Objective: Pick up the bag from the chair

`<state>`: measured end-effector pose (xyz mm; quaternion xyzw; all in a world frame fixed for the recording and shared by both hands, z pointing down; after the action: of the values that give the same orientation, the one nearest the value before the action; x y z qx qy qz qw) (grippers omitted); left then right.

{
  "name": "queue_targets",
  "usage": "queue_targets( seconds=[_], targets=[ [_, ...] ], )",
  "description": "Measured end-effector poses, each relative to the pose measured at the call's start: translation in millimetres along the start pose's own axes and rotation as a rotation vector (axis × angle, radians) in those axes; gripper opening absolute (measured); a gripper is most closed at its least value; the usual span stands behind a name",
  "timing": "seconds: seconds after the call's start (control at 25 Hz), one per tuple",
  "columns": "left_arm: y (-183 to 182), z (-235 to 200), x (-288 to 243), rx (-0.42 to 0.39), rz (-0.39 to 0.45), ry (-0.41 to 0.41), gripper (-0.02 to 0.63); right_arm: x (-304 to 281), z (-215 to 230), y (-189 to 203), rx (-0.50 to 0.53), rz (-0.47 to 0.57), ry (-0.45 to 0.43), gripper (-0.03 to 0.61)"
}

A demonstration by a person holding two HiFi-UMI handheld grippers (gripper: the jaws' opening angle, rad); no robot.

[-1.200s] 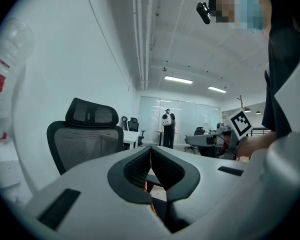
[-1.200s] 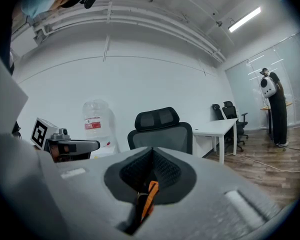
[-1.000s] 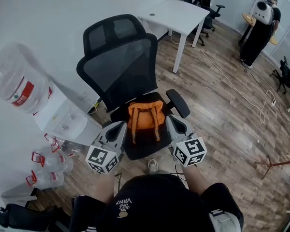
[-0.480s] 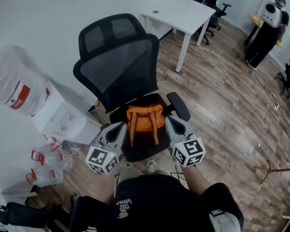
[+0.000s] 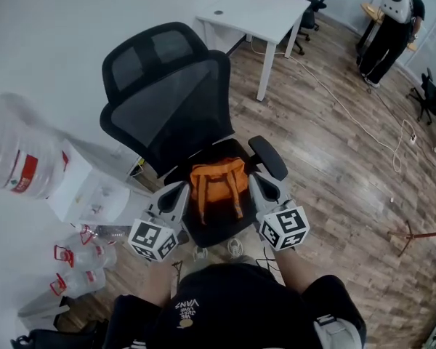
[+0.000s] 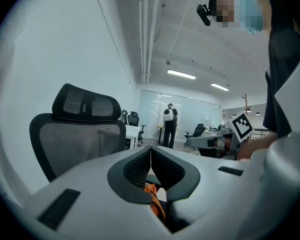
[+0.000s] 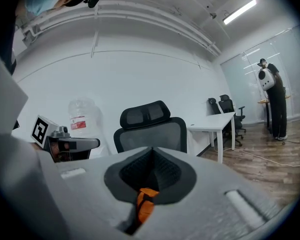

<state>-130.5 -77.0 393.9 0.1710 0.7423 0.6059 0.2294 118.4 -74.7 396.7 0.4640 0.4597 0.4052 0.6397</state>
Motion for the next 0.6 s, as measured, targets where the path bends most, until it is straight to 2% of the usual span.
queue_targets(
  seconds=[0.6],
  targets=[
    [19,-32,-12,0.027,-0.046,0.095,0.008,-21,-7,18,-0.005,-0.034,0.088,-0.003]
  ],
)
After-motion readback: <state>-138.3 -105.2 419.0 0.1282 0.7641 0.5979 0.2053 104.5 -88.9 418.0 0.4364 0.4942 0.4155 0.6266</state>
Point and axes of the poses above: the fingertips, and each gripper's own axes: x backward along the fingers, z to its right, y out of its underside, the point moved 7 cm from there along x, backward along the fingers, and after that the axes turned 14 degrees about y, right-handed, at the moved point
